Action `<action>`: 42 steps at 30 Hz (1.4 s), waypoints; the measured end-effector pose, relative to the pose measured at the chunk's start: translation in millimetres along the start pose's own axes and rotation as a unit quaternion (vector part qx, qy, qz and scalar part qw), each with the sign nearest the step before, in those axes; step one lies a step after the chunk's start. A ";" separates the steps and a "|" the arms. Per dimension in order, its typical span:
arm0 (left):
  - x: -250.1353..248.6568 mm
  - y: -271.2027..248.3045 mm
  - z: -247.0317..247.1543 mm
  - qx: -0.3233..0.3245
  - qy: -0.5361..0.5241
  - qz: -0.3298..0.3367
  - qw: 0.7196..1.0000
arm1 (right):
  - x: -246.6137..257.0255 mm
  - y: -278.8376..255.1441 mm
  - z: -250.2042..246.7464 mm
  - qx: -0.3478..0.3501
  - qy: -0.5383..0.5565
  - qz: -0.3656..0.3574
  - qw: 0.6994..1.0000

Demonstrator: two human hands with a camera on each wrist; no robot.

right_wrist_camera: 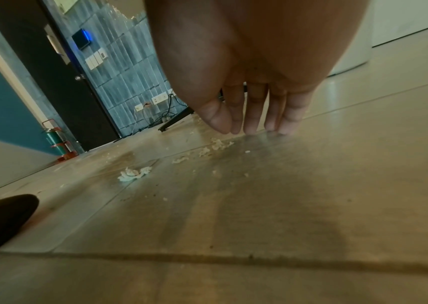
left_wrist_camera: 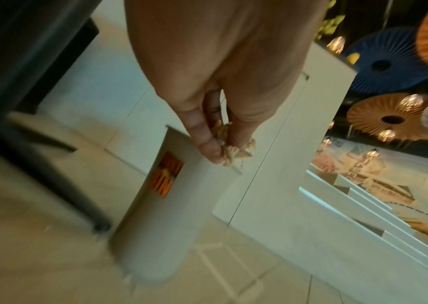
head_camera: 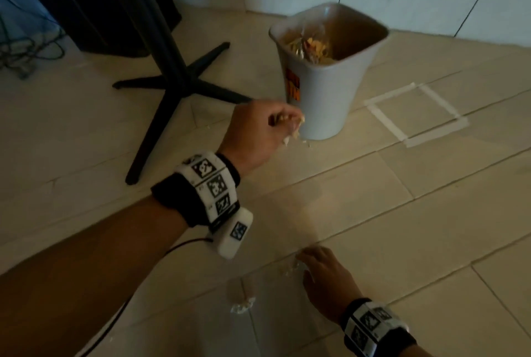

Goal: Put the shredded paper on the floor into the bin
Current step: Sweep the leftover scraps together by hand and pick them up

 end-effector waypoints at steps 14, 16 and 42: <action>-48.0 190.1 -10.8 0.040 0.225 -0.032 0.973 | -16.1 6.8 -10.2 -0.063 0.050 -0.090 0.993; -39.7 193.7 9.2 0.140 0.265 -0.069 0.951 | -18.1 6.7 -13.0 -0.087 0.061 -0.105 0.989; 231.8 -122.7 81.0 0.345 0.173 -0.314 0.868 | -26.7 46.3 -3.6 -0.036 -0.118 0.005 0.992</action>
Point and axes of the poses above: each hand's wrist, its own y-axis towards the middle knuckle, its own z-axis out of the palm, x = y × z, the point moved 7 cm from there along y, towards the middle knuckle, and after that the axes turned 15 degrees about x, right-handed, at the moved point
